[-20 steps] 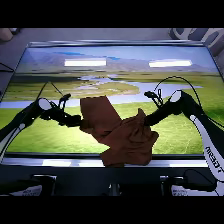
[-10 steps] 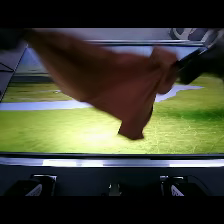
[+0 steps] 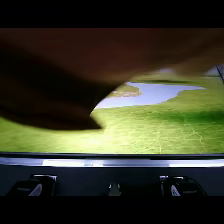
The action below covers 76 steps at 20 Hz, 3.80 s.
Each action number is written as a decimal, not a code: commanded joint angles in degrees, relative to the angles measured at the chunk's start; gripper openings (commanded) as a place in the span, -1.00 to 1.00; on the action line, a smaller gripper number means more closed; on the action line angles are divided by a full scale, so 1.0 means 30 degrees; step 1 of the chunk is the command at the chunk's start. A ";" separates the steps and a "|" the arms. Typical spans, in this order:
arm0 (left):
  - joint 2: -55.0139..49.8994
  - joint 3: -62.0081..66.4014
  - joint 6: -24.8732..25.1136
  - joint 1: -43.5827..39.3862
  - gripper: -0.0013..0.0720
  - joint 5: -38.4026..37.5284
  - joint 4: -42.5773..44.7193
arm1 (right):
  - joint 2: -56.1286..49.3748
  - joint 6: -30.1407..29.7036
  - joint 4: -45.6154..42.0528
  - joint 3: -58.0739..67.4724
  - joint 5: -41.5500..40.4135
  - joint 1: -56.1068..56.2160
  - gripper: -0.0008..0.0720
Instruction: Fold the shirts.
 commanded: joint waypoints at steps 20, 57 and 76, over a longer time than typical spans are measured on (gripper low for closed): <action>-1.3449 -0.9165 -0.2091 -0.0758 -0.90 -0.0780 0.4000 | -1.8688 0.3563 0.2368 -0.4867 -0.1515 0.0007 -0.89; -0.4240 -0.4517 0.1486 0.0510 -0.90 -0.2754 -0.1348 | -0.8087 -0.2135 0.2973 -0.1792 0.3242 -0.3759 -0.91; -0.1887 -0.5093 -0.0852 0.0503 -0.90 -0.8160 0.4044 | -0.5406 0.0568 0.0612 -0.0058 0.8247 -0.3738 -0.92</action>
